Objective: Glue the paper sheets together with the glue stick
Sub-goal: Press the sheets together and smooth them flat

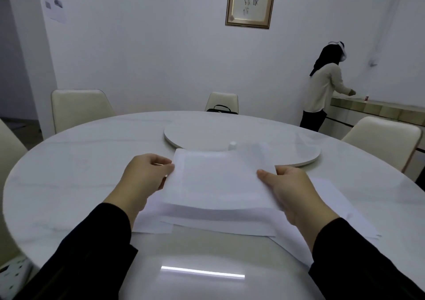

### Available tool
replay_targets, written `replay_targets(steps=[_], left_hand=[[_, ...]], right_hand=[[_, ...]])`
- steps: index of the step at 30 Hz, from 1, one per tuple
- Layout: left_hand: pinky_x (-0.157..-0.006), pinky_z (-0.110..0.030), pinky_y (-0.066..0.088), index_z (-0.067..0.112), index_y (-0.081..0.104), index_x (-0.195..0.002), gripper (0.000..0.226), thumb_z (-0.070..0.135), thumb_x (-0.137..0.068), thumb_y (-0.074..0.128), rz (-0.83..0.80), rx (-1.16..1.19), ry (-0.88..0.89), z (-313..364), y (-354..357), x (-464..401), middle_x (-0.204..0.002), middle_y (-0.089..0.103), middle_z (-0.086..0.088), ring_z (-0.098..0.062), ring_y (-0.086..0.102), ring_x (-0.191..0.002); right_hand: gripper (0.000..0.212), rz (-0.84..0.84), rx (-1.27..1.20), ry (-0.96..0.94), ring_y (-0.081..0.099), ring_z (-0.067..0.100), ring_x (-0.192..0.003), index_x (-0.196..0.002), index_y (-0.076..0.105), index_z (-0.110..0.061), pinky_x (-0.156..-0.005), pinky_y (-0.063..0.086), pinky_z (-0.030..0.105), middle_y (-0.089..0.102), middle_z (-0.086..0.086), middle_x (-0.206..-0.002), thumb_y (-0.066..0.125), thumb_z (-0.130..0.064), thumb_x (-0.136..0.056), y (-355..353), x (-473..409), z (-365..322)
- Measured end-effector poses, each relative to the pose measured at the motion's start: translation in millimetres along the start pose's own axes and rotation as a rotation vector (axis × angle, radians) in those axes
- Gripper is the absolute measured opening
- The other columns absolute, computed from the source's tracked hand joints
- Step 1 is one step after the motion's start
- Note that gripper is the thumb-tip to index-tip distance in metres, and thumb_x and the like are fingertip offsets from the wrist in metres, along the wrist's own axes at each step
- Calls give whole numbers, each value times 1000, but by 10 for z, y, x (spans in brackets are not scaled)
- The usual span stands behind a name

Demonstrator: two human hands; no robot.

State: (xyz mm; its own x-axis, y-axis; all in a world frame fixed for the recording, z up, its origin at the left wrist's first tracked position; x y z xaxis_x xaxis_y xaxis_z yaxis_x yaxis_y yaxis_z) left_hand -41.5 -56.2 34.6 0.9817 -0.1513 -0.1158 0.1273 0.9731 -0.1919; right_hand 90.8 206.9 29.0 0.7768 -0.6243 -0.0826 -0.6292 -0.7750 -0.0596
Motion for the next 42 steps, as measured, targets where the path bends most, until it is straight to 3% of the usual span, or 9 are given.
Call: replay_targets(steps=[2,4,7,9,17,22,25,32,42], left_hand=[[-69,-32,52,12,68,-85,3,12,-82,68,34,-111,38,-44,6,1,-73,67,-5,-19,59,-62],[-69,-30,51,16,67,-83,3,14,-81,69,36,-188,56,-103,38,-7,-73,68,-3,-18,61,-64],[-56,-23,43,19,69,-85,5,18,-81,69,50,-279,75,-199,57,-40,-77,68,0,-15,60,-68],[-57,-22,40,20,69,-87,6,19,-81,69,48,-321,79,-250,74,-53,-81,68,-1,-15,61,-73],[-54,-13,35,18,67,-91,7,17,-84,65,44,-457,157,-246,152,-54,-80,65,4,-6,56,-71],[-54,-12,34,14,67,-92,8,16,-85,64,54,-513,157,-283,170,-68,-79,60,4,-8,53,-70],[-56,-17,36,13,67,-92,9,17,-84,65,54,-543,149,-297,183,-74,-84,62,2,-12,54,-73],[-76,-22,39,11,67,-94,12,15,-83,66,80,-604,161,-285,212,-92,-95,64,-4,-19,55,-86],[-85,-26,45,11,62,-105,35,25,-75,73,30,-714,109,-306,292,-121,-108,63,-5,-21,57,-100]], right_hand=[[7,-13,10,48,71,29,-78,-83,71,-6,-77,57,39,75,10,-84,70,-13,-83,10,0,73],[10,-17,9,110,71,30,-75,-83,70,-3,-74,57,36,74,12,-81,71,-13,-82,-2,5,152],[11,1,39,152,66,25,-60,-79,67,-3,-51,51,25,71,11,-73,71,-13,-81,-49,8,222],[10,28,88,143,63,21,-55,-76,65,-4,-40,44,19,68,10,-71,71,-11,-80,-90,3,247],[16,69,337,71,67,28,-68,-69,64,-6,-56,53,32,68,8,-76,77,-13,-72,-100,-77,248],[15,73,414,80,64,24,-57,-72,64,-8,-37,45,22,67,7,-77,77,-15,-72,-94,-104,312],[15,69,466,70,61,22,-53,-71,64,-8,-34,39,18,66,7,-74,76,-18,-72,-85,-123,347],[15,90,603,18,59,19,-58,-68,63,-13,-46,40,22,64,0,-68,74,-23,-72,-66,-151,354],[25,80,779,16,62,23,-79,-85,63,-12,-63,49,28,64,4,-88,76,-27,-69,15,-109,355]])
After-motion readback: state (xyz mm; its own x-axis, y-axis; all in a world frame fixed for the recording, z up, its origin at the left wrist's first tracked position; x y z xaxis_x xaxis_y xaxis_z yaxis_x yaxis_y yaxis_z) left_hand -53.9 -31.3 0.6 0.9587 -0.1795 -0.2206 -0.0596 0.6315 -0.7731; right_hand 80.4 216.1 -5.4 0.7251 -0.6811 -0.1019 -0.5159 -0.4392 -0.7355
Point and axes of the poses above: each hand's wrist, its own x-axis away from the middle knuckle, its own y-axis out of the palm, z = x × y, the point moved 7 cm from there along -x, towards the middle knuckle
